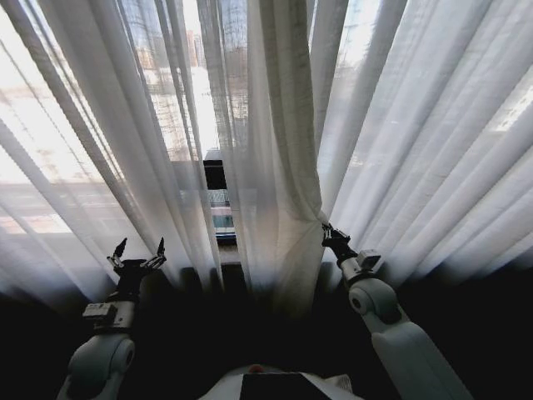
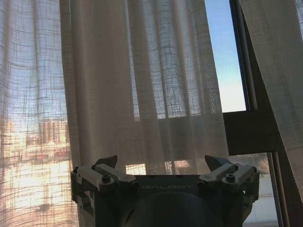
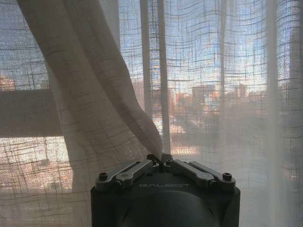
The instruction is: Open the curtains by pulling them apart, changing their state from closed to fully open.
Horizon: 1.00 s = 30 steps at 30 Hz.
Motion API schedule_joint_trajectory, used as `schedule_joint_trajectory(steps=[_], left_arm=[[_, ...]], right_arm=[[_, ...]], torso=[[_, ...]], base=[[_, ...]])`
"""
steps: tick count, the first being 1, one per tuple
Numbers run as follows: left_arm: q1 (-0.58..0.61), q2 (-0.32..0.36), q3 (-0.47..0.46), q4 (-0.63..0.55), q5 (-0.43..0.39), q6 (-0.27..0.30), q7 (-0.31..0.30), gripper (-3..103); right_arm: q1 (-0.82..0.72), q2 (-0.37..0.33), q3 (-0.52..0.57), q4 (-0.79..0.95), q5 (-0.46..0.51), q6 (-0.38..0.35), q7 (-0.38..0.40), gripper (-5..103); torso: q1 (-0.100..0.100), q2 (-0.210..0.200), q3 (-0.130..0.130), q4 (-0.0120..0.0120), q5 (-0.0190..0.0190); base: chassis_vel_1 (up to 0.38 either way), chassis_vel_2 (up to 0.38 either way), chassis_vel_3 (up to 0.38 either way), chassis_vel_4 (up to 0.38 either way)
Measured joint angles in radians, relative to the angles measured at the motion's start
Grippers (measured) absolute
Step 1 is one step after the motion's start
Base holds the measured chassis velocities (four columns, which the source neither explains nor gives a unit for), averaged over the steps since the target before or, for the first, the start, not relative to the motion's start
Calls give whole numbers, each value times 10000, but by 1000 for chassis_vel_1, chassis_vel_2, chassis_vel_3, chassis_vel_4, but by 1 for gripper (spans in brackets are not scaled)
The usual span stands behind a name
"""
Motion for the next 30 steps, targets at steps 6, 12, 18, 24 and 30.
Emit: schedule_joint_trajectory(steps=[6, 12, 18, 24, 30], left_arm=[[-1, -1, 5, 70, -1, -3, 5, 100], [-4, 0, 20, 81, -2, -15, 15, 100], [63, -18, 15, 50, -4, -57, 16, 100], [172, -78, 7, -30, 21, -107, 17, 100], [264, -121, -6, -114, 65, -152, 24, 100]], right_arm=[[-2, 17, -2, -10, -5, 11, 0, 0], [-34, 49, 8, -7, -21, 27, 0, 0], [-121, 60, 87, 14, -28, 55, 0, 0], [-202, 75, 188, 56, -29, 86, -6, 0], [-284, 75, 266, 143, -29, 117, -13, 0]], torso=[[0, 0, -1, 2, 3], [-2, 1, -2, 0, 3], [-1, 0, -1, 0, 0], [-1, 0, -1, 2, 0], [-1, 0, -1, -1, 2]], base=[[-193, -234, 209, 242], [-227, -271, 186, 255], [-176, -204, 176, 220], [-200, -192, 204, 211], [-205, -245, 202, 252]])
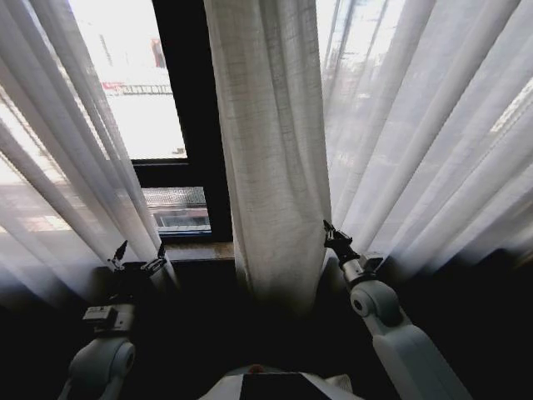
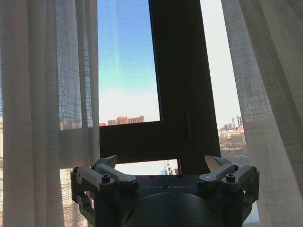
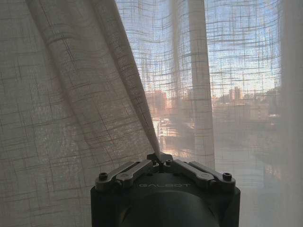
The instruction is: Open the curtains by pulling them apart, changing their state from closed to fully open.
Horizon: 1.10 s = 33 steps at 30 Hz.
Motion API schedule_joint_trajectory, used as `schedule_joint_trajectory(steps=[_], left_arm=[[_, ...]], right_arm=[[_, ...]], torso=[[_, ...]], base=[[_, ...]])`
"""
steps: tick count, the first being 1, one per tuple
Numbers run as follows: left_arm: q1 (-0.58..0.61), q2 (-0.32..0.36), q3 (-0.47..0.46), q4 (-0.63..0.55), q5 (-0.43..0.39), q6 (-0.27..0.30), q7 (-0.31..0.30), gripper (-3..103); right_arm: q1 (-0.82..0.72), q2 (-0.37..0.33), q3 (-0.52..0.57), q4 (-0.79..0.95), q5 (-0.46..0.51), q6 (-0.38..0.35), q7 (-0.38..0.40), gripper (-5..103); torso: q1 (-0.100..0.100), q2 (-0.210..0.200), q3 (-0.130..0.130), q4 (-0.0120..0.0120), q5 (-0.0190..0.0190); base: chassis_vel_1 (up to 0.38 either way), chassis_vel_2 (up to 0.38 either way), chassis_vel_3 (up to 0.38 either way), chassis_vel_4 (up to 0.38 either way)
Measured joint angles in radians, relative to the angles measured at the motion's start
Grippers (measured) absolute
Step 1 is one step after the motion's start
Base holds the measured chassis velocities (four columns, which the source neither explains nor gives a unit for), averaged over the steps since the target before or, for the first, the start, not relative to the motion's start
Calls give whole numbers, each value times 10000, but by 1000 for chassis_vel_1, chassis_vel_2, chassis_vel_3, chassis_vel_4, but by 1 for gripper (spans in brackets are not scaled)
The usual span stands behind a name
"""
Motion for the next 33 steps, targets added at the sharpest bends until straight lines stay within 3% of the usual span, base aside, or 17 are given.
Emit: schedule_joint_trajectory(steps=[33], left_arm=[[188, -345, 95, -166, 351, -39, 9, 100]], right_arm=[[-52, -144, 234, -202, 42, 222, -116, 0]], torso=[[0, 0, 0, 0, 1]], base=[[-196, -234, 192, 230]])
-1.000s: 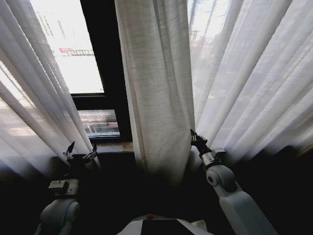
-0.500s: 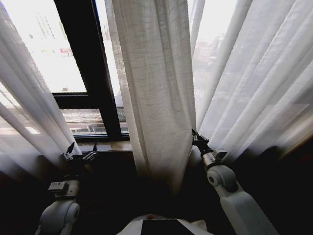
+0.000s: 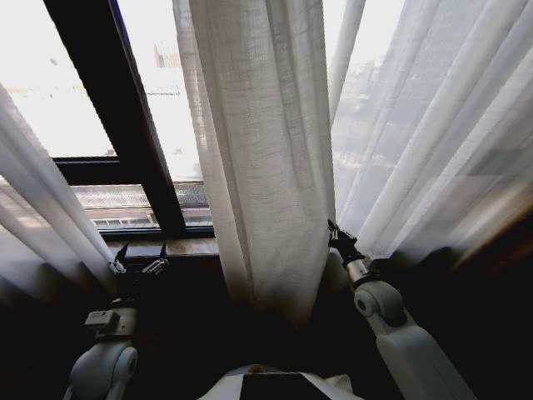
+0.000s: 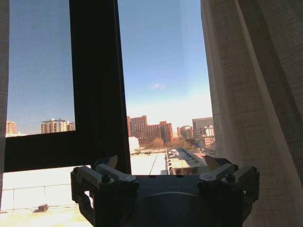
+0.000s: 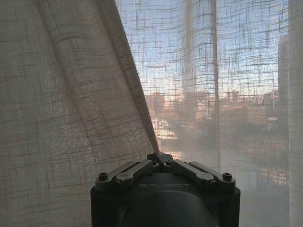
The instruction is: Open the curtains by pulling them apart, changing their state from closed to fully open.
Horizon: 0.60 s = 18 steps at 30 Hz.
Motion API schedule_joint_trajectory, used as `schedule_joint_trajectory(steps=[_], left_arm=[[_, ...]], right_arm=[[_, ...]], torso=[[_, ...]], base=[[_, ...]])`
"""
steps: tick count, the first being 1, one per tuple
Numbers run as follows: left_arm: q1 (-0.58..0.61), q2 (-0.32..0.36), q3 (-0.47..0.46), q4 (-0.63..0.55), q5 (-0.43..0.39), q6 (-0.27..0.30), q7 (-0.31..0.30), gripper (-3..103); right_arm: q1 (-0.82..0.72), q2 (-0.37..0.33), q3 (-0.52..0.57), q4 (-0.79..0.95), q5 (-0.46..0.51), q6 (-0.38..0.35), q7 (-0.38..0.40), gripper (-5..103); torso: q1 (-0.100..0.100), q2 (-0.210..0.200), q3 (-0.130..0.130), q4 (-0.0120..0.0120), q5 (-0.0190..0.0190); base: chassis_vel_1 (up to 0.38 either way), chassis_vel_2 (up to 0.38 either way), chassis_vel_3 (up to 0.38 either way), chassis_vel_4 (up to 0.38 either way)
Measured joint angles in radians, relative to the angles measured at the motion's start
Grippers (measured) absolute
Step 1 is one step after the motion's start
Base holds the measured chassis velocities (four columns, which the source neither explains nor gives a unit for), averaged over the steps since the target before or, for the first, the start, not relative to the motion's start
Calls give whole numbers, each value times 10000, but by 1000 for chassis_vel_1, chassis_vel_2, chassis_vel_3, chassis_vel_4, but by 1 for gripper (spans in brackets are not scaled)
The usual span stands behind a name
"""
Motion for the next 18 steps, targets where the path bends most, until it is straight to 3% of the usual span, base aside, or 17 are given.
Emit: schedule_joint_trajectory(steps=[18], left_arm=[[47, -39, -24, -69, 22, -2, 1, 100]], right_arm=[[29, -13, -1, -53, 16, 30, -70, 0]], torso=[[0, 0, 0, 1, -3]], base=[[-203, -236, 203, 238]])
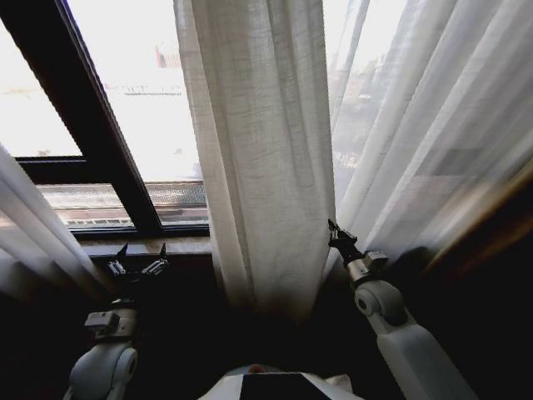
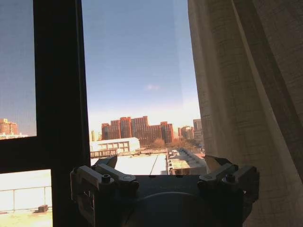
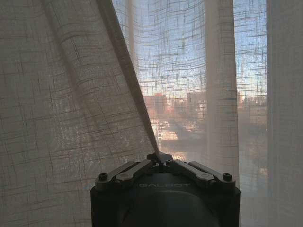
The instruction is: Open the curtains by pulling them apart, changing their state from closed to fully open.
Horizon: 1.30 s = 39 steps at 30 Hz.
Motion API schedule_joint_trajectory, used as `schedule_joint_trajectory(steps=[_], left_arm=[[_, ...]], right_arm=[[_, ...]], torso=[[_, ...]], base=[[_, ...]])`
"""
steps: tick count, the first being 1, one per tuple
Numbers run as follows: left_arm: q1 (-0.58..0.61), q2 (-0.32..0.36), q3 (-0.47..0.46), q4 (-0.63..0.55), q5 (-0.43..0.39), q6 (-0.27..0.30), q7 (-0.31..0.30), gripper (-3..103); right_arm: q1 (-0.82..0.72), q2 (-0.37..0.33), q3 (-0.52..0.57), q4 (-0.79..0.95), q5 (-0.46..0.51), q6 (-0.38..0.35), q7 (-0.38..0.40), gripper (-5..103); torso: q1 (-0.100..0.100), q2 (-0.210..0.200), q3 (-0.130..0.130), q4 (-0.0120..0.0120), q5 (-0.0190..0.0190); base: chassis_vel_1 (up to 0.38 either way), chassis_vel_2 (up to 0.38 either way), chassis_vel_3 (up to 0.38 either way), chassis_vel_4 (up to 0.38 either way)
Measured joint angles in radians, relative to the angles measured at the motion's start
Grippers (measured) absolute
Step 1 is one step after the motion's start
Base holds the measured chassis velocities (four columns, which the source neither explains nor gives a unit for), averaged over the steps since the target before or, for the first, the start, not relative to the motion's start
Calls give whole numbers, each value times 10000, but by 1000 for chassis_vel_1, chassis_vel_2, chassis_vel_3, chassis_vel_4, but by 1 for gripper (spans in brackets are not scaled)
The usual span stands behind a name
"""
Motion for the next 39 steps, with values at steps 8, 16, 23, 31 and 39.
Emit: schedule_joint_trajectory(steps=[8, 16, 23, 31, 39], left_arm=[[52, -17, 16, -17, 43, -23, 0, 100], [96, -3, 7, -65, 45, -34, 0, 100], [136, 42, 3, -77, 42, -57, 0, 100], [130, 58, 24, -56, 37, -78, 0, 100], [140, 119, 40, 11, 9, -111, 0, 100]], right_arm=[[-103, 12, 89, 33, -1, 30, -25, 0], [-144, 46, 106, 95, -9, 39, -31, 0], [-192, 58, 117, 168, -18, 44, -31, 0], [-194, 61, 85, 192, -44, 46, -28, 0], [-158, 102, 8, 192, -89, 41, -7, 0]], torso=[[0, 0, 0, 0, 1], [0, 0, 0, 1, 2], [1, 0, 0, 0, -3], [0, 1, 0, 0, 0], [0, 0, 0, 1, 0]], base=[[-214, -253, 216, 249], [-200, -240, 206, 236], [-218, -228, 211, 236], [-205, -245, 189, 249], [-208, -236, 212, 240]])
